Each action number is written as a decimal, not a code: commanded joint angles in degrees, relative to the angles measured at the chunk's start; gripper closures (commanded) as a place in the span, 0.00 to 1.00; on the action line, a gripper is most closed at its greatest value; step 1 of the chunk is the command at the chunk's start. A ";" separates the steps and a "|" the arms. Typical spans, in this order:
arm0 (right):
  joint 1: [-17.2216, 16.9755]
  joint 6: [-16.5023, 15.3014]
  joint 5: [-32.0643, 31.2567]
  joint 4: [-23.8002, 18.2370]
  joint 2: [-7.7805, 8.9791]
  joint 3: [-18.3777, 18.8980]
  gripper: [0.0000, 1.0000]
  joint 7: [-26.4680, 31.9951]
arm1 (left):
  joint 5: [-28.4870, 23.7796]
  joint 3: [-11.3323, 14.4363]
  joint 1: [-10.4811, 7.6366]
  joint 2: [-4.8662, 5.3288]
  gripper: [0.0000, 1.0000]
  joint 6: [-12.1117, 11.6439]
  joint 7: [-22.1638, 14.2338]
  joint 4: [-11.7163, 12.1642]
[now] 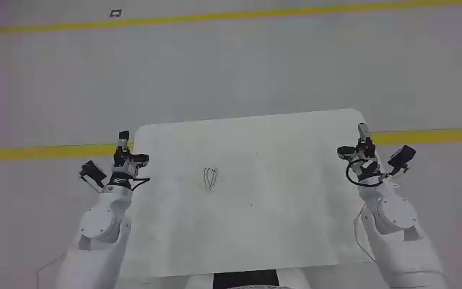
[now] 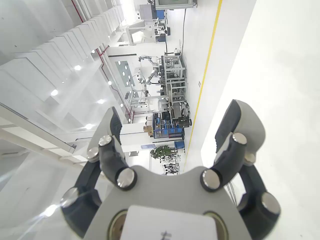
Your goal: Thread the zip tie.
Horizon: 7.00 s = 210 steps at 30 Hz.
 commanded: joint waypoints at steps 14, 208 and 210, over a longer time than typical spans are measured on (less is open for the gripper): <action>0.00 0.00 0.00 0.00 0.00 0.00 0.00 0.00 | 16.42 5.93 -2.22 0.89 0.00 12.00 -11.22 -4.13; 0.00 0.00 0.00 0.00 0.00 0.00 0.00 0.00 | 80.17 36.85 -39.40 -5.33 0.00 19.48 -77.76 15.81; 0.00 0.00 0.00 0.00 0.00 0.00 0.00 0.00 | 80.66 36.16 -38.93 -5.32 0.00 19.48 -78.61 15.01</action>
